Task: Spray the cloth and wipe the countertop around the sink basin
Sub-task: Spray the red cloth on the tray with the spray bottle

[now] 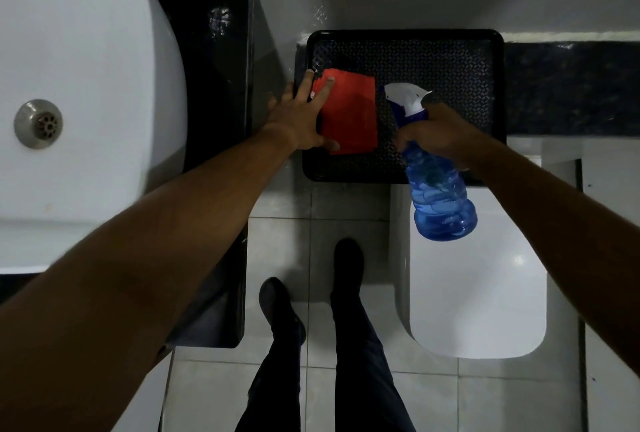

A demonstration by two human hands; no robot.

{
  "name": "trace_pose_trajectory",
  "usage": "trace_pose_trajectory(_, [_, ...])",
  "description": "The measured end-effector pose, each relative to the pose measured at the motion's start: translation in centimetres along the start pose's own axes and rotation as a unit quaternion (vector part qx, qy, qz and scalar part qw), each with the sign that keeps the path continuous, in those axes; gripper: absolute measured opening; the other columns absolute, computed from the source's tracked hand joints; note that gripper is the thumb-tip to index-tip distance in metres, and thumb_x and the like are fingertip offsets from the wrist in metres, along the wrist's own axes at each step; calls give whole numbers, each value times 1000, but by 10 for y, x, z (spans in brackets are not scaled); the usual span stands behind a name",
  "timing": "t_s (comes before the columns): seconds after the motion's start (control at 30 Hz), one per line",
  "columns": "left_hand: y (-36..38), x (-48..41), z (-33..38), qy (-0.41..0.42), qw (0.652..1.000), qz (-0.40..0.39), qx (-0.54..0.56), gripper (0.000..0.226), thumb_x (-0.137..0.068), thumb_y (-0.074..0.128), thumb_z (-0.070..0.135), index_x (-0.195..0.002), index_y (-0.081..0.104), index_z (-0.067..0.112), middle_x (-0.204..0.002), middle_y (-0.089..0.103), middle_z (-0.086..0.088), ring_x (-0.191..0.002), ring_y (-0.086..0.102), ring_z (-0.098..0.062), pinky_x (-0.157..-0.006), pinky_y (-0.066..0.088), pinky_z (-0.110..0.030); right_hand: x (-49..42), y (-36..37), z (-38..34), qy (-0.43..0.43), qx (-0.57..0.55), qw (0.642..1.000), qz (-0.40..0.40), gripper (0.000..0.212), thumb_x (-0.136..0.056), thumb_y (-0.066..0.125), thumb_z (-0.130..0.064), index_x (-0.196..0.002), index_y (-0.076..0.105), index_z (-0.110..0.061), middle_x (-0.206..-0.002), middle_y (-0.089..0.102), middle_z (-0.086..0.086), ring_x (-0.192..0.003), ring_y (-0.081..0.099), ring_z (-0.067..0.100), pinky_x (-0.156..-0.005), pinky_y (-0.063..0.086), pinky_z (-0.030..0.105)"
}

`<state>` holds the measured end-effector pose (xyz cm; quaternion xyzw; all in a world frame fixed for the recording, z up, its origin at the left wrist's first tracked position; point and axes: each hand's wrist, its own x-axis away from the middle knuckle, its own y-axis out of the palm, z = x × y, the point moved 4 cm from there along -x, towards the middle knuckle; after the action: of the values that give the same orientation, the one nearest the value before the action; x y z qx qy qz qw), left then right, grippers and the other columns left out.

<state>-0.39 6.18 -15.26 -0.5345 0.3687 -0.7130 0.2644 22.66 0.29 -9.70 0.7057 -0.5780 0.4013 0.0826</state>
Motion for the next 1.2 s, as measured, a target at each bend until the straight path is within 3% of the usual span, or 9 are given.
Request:
trace_pose_trajectory(0.17, [-1, 0, 0, -2, 1000, -2, -2, 134, -60, 75, 77, -153, -16, 44, -167, -18, -3, -153, -3, -40, -116, 10, -69, -2, -9, -2, -6, -13, 1000, 7, 28, -50, 70, -15, -77, 67, -5, -89, 73, 22, -84, 71, 30, -75, 58, 41])
trace_pose_trajectory(0.33, [-2, 1, 0, -2, 1000, -1, 0, 134, -60, 75, 77, -154, -15, 44, -168, -17, -3, -153, -2, -40, -117, 11, -69, 7, -11, 9, 7, 9, 1000, 14, 12, -54, 70, -12, -65, 65, -14, -56, 68, -2, -60, 67, 14, -49, 53, 22])
trace_pose_trajectory(0.53, [-2, 1, 0, 0, 1000, -2, -2, 133, -61, 74, 78, -154, -15, 43, -168, -17, -4, -153, -3, -41, -117, 10, -69, 19, 2, 28, 26, 31, 999, -19, 24, -67, 73, -7, -88, 66, 3, -88, 70, 26, -86, 67, 38, -82, 56, 48])
trace_pose_trajectory(0.67, [-1, 0, -1, 0, 1000, -2, -5, 133, -61, 72, 79, -154, -16, 43, -167, -18, -3, -153, -3, -40, -117, 9, -69, 28, 6, 35, 32, 31, 999, -5, 21, -63, 72, -5, -82, 64, -3, -80, 68, 22, -85, 67, 43, -80, 57, 54])
trace_pose_trajectory(0.77, [0, -1, -1, 0, 1000, 0, -5, 133, -60, 72, 80, -154, -15, 44, -168, -18, -3, -153, -3, -40, -116, 9, -70, 31, 9, 38, 26, 30, 999, 6, 13, -65, 71, -5, -75, 64, -10, -72, 68, 17, -80, 69, 38, -77, 58, 48])
trace_pose_trajectory(0.87, [0, -1, -1, -1, 1000, -3, -8, 134, -59, 72, 80, -153, -16, 43, -168, -18, -3, -153, -4, -40, -117, 9, -70, 31, 13, 36, 14, 31, 999, -8, 14, -71, 71, -7, -84, 66, -5, -75, 70, 16, -75, 69, 29, -74, 55, 39])
trace_pose_trajectory(0.97, [0, -2, -1, 0, 1000, -3, -7, 135, -59, 72, 80, -153, -16, 43, -168, -17, -4, -153, -4, -40, -117, 9, -70, 33, 13, 31, 15, 17, 999, -33, 13, -72, 69, -2, -80, 62, -9, -71, 66, 12, -66, 65, 23, -62, 51, 31])
trace_pose_trajectory(1.1, [0, -2, 0, 0, 1000, -2, -7, 134, -59, 73, 80, -154, -16, 43, -168, -17, -4, -153, -4, -40, -117, 8, -69, 33, 16, 25, 22, -66, 994, -81, 26, -75, 61, 12, -97, 65, -1, -93, 70, 14, -65, 66, 18, -58, 57, 29])
trace_pose_trajectory(1.2, [0, -2, -1, 1, 1000, 2, -6, 134, -59, 73, 79, -154, -15, 43, -168, -16, -4, -153, -4, -41, -117, 8, -70, 31, 18, 24, 24, -55, 997, -54, 22, -74, 62, 12, -80, 61, -9, -75, 64, 9, -59, 63, 15, -46, 53, 18])
